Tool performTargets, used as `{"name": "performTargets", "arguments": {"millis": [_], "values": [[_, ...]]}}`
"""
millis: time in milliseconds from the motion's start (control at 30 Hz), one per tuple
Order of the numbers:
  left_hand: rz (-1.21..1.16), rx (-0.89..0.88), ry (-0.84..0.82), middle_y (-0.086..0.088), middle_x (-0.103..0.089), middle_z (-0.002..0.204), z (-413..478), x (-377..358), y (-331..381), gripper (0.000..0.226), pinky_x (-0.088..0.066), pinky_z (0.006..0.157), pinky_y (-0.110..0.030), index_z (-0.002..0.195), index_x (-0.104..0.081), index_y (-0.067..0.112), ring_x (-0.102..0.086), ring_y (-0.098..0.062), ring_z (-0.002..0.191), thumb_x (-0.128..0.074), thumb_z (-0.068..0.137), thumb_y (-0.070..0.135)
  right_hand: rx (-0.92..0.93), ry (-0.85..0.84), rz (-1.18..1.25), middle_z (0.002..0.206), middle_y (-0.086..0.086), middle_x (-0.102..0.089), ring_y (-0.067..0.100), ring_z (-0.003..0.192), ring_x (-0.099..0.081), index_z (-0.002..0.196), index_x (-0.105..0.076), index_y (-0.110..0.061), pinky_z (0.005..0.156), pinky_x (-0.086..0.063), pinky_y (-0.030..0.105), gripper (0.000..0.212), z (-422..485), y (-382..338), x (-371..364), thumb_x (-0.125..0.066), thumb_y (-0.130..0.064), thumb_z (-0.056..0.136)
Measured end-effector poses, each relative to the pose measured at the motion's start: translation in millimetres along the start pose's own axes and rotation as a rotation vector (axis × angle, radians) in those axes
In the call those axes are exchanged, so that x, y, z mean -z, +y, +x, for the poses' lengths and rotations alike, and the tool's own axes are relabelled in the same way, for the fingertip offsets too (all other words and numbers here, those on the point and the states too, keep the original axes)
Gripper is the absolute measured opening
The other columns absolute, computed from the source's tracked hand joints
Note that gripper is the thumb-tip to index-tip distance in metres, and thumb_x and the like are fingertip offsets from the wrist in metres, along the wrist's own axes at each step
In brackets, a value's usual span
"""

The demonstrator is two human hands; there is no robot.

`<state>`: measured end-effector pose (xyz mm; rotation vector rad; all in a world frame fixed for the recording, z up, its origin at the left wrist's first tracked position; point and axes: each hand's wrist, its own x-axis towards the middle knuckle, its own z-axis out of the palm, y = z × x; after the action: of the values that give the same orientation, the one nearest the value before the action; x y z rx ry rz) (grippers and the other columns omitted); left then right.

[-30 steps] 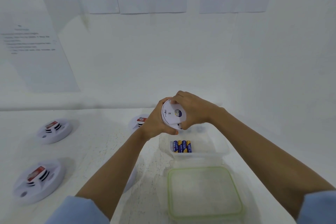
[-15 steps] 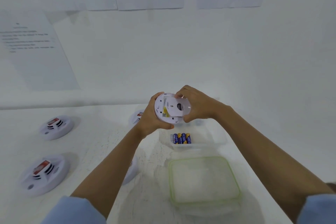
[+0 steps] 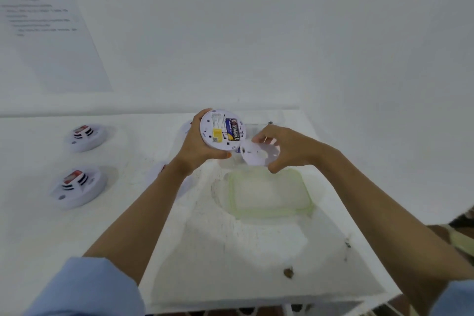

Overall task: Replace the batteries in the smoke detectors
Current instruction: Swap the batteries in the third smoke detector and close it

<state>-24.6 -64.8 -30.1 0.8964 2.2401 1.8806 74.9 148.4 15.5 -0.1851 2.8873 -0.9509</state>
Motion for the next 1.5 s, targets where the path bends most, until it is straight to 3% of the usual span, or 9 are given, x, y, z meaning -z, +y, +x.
{"name": "performTargets", "arguments": {"millis": [200,333,500,567,700,833,967,1200,1500], "values": [[-0.008,-0.02,0.024,-0.002,-0.044,0.128,-31.3,-7.6,10.8,0.103,-0.049,0.091,-0.019,0.126,-0.034,0.024,-0.05,0.007,0.11,-0.084,0.036,0.026,-0.06,-0.144,-0.071,0.121,-0.001,-0.048,0.013,0.107,-0.047,0.124,-0.051,-0.016,0.093,-0.045,0.028,0.063,-26.8,11.9,-27.6,-0.074,-0.008,0.067],[-0.034,-0.016,0.014,-0.005,-0.042,0.13,-46.3,-13.4,14.3,0.1,-0.05,0.085,-0.018,0.127,-0.035,0.023,-0.05,0.008,0.109,-0.084,0.042,0.008,-0.069,-0.167,-0.1,0.122,-0.004,-0.047,0.01,0.112,-0.044,0.128,-0.05,-0.016,0.094,-0.037,0.022,0.064,-28.5,18.9,-39.1,-0.077,-0.014,0.07],[-0.051,-0.01,0.011,0.002,-0.045,0.127,-51.2,-17.9,18.0,0.1,-0.052,0.081,-0.018,0.134,-0.032,0.014,-0.051,0.007,0.108,-0.08,0.047,-0.001,0.149,0.294,0.191,0.102,-0.005,-0.054,0.009,0.09,-0.051,0.109,-0.065,-0.019,0.075,-0.037,0.008,0.034,-21.2,-2.8,-25.7,-0.075,-0.019,0.076],[-0.066,-0.009,0.015,0.005,-0.048,0.122,-47.0,-21.2,22.6,0.095,-0.052,0.08,-0.019,0.129,-0.035,0.018,-0.054,0.004,0.107,-0.08,0.047,-0.001,0.206,0.341,0.246,0.108,-0.004,-0.05,0.006,0.097,-0.049,0.116,-0.063,-0.021,0.078,-0.036,0.003,0.038,-10.5,-18.8,-20.4,-0.072,-0.02,0.079],[-0.039,-0.05,-0.067,-0.012,-0.057,0.12,-28.7,-22.7,27.6,0.088,-0.054,0.084,-0.033,0.127,-0.044,0.004,-0.059,-0.017,0.11,-0.084,0.049,-0.005,0.151,0.166,0.28,0.116,0.002,-0.051,0.015,0.106,-0.053,0.123,-0.058,-0.026,0.092,-0.047,0.025,0.048,10.0,-26.7,-11.6,-0.074,-0.02,0.077],[-0.075,0.005,-0.061,0.004,-0.049,0.12,-14.0,-22.5,25.9,0.105,-0.052,0.075,-0.017,0.135,-0.031,0.01,-0.055,-0.002,0.105,-0.08,0.043,-0.003,0.153,0.172,0.12,0.107,0.001,-0.054,0.017,0.101,-0.055,0.122,-0.061,-0.022,0.094,-0.047,0.031,0.05,26.1,-17.9,3.2,-0.076,-0.022,0.074],[-0.069,0.023,-0.11,0.008,-0.049,0.118,6.9,-16.1,18.7,0.109,-0.054,0.074,-0.019,0.132,-0.03,0.015,-0.056,0.006,0.1,-0.084,0.038,0.003,0.175,0.179,0.05,0.109,0.008,-0.056,0.021,0.098,-0.056,0.122,-0.061,-0.019,0.093,-0.048,0.035,0.048,43.6,-13.0,10.9,-0.075,-0.021,0.076],[-0.101,0.025,-0.148,0.0,-0.05,0.122,42.1,-3.8,3.3,0.1,-0.053,0.075,-0.019,0.131,-0.031,0.019,-0.055,-0.009,0.106,-0.08,0.047,-0.004,0.192,0.216,-0.227,0.119,0.014,-0.054,0.026,0.101,-0.054,0.133,-0.05,-0.017,0.09,-0.045,0.032,0.048,72.5,-5.2,10.2,-0.061,-0.027,0.087],[-0.148,0.061,-0.168,0.001,-0.049,0.123,69.5,-12.0,-13.7,0.097,-0.054,0.075,-0.02,0.131,-0.031,0.021,-0.055,-0.011,0.108,-0.08,0.054,-0.013,0.176,0.23,-0.408,0.128,0.016,-0.047,0.031,0.105,-0.052,0.139,-0.04,-0.016,0.089,-0.043,0.033,0.046,85.5,15.7,11.6,-0.046,-0.032,0.095]]}}
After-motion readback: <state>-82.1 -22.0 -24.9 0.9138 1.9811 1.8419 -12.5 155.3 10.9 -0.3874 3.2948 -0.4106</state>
